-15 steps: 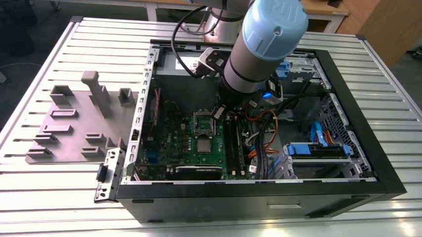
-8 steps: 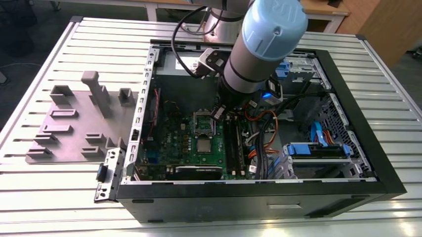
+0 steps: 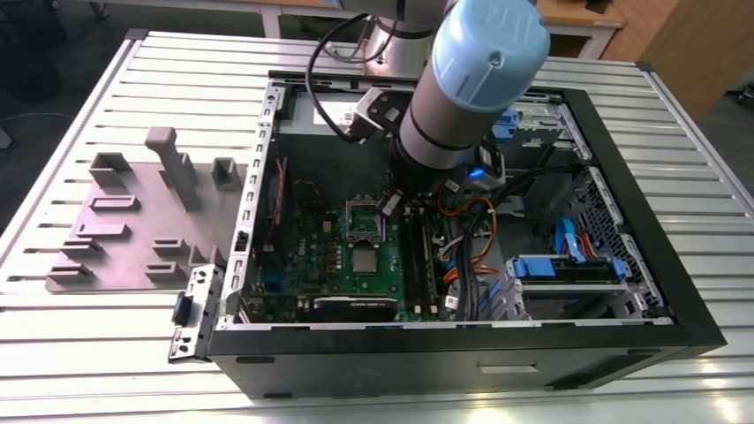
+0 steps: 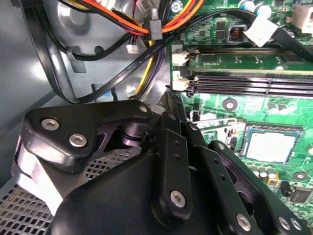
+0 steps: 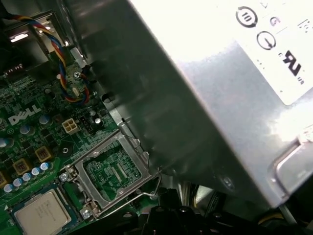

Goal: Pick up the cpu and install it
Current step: 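Close the cpu cover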

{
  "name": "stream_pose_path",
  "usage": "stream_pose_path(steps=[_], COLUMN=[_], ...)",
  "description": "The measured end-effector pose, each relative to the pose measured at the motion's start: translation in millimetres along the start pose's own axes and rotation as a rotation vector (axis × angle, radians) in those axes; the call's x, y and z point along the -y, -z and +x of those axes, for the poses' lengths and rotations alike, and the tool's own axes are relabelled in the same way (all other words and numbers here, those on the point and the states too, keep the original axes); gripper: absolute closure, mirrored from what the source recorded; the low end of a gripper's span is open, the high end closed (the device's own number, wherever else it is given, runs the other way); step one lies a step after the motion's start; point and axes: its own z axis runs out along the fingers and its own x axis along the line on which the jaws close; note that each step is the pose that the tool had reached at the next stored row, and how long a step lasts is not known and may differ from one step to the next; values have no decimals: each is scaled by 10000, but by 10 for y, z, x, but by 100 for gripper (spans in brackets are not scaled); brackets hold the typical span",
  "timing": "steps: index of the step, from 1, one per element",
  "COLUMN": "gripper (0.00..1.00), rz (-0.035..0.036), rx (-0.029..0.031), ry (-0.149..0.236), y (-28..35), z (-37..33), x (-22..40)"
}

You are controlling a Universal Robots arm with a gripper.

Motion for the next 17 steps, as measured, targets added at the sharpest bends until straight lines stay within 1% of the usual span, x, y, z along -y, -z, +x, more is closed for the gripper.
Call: stream_pose_path(steps=[3, 7, 17], gripper=[89, 89, 89], rz=[1, 0, 0], rx=[-1, -1, -2], ry=[0, 3, 3], y=[5, 18, 81], z=[26, 42, 40], x=[2, -20, -48])
